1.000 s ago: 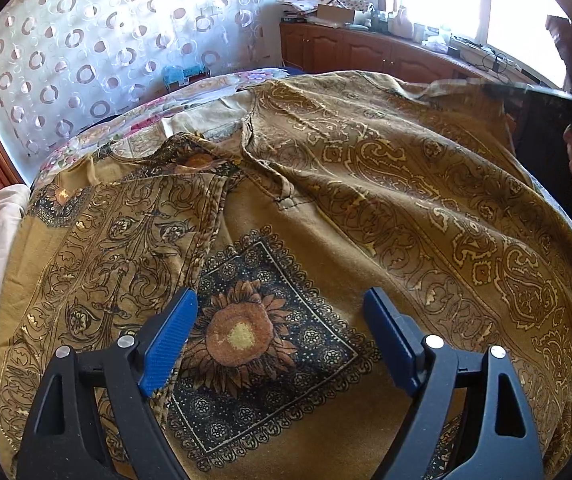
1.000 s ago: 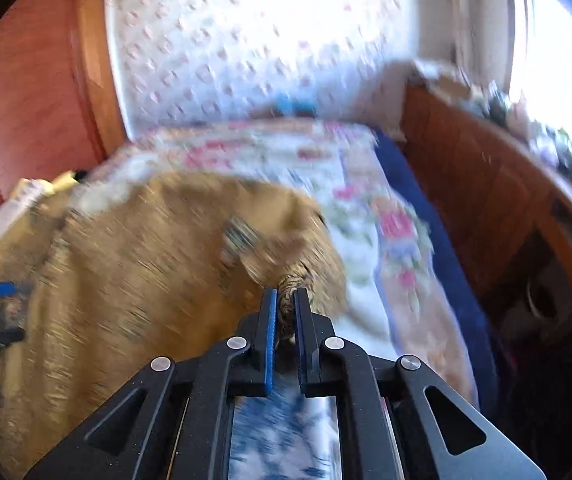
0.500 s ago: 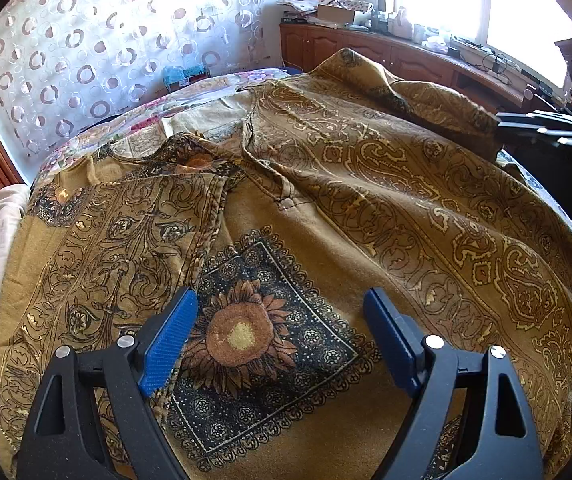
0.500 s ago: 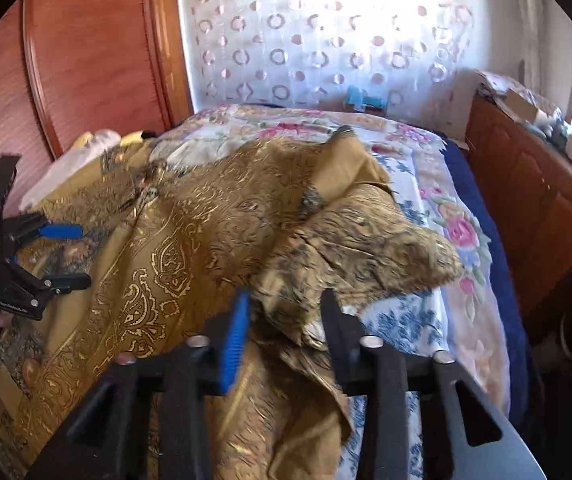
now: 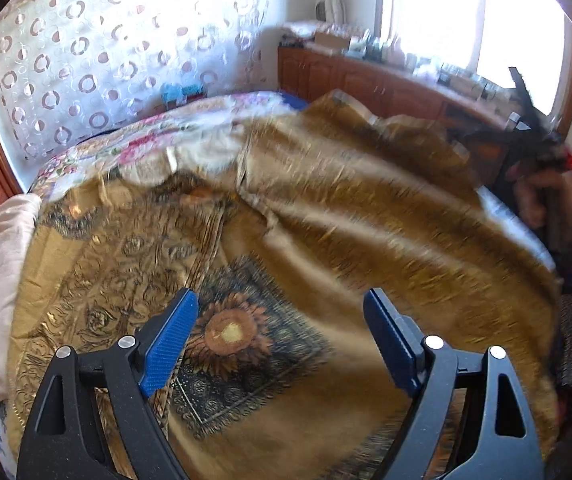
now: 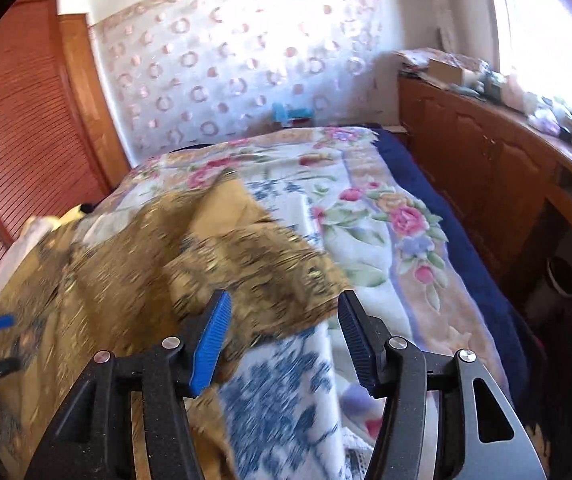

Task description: Fold small clothes

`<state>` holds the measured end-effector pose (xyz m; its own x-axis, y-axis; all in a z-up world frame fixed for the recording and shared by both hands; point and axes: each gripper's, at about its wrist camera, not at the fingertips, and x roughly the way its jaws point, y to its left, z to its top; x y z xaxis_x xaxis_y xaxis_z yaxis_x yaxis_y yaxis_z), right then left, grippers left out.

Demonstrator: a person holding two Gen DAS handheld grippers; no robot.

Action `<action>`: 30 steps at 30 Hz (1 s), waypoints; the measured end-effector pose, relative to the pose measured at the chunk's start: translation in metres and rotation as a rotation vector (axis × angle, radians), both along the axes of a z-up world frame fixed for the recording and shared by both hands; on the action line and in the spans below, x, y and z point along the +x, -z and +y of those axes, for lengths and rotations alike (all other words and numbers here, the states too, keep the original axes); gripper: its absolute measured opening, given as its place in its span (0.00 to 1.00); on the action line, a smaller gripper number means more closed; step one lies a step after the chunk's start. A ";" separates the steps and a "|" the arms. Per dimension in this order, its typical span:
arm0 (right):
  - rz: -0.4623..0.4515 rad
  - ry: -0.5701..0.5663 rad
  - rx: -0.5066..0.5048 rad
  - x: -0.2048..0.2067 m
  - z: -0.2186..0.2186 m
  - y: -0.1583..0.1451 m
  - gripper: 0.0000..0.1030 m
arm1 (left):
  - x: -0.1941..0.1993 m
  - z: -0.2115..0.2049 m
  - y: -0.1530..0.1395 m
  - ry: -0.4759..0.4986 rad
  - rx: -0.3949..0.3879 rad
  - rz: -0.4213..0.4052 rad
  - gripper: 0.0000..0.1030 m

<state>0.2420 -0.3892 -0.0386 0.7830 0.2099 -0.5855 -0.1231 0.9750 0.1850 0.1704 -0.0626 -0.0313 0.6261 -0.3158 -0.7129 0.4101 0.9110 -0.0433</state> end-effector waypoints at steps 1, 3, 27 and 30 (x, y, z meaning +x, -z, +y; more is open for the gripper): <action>0.022 0.012 0.012 0.007 -0.002 0.003 0.56 | -0.003 0.000 -0.007 0.005 -0.013 -0.011 0.83; 0.087 0.051 0.022 0.025 0.000 0.014 0.56 | -0.008 -0.001 -0.021 0.012 -0.028 -0.040 0.83; -0.079 -0.168 -0.167 0.022 0.078 -0.057 0.01 | -0.017 0.027 -0.018 -0.047 -0.100 -0.042 0.83; -0.004 -0.082 -0.207 0.044 0.068 -0.034 0.25 | -0.019 0.028 -0.016 -0.041 -0.104 -0.038 0.83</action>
<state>0.2861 -0.3214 -0.0050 0.7706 0.1488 -0.6197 -0.2042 0.9788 -0.0189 0.1515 -0.0349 -0.0150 0.6662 -0.3601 -0.6531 0.3757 0.9185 -0.1231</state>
